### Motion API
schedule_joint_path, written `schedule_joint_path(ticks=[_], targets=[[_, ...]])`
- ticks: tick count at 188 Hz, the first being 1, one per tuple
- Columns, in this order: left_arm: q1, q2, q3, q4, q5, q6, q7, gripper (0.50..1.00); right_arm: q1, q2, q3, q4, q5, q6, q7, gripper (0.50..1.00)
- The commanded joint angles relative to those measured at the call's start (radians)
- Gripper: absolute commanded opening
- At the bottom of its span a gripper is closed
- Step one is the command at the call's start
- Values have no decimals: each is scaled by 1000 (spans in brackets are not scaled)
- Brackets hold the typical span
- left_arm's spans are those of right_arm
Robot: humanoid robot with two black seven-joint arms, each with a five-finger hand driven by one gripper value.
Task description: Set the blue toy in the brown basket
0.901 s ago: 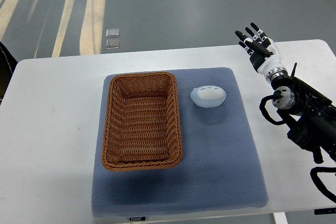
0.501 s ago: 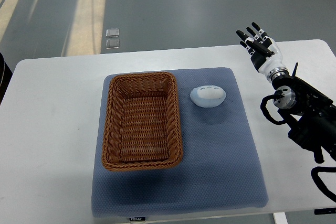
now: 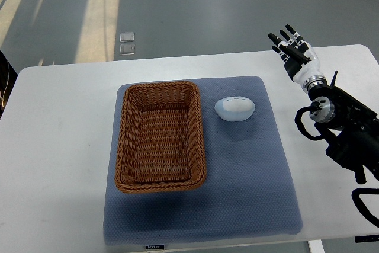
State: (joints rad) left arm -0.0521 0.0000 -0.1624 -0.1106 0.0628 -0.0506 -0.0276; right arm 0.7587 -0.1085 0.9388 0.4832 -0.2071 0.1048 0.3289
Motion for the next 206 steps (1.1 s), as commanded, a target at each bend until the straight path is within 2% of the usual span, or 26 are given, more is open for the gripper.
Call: schedule_joint_path(ticks=[1, 98, 156, 175, 206], targets=[[0, 0, 0, 0, 2, 0, 0, 1000, 1, 0, 0, 0, 0, 1, 1, 911], [0, 0, 0, 0, 0, 0, 0, 1000, 22, -34, -2, 28, 0, -5, -2, 911], [0, 0, 0, 0, 2, 0, 0, 1000, 22, -168, -38, 173, -15, -91, -10, 911], [0, 0, 0, 0, 0, 0, 0, 1000, 56, -232, -130, 233, -58, -117, -14, 911], [0, 0, 0, 0, 0, 0, 0, 1000, 142, -318, -324, 307, -207, -117, -56, 911]])
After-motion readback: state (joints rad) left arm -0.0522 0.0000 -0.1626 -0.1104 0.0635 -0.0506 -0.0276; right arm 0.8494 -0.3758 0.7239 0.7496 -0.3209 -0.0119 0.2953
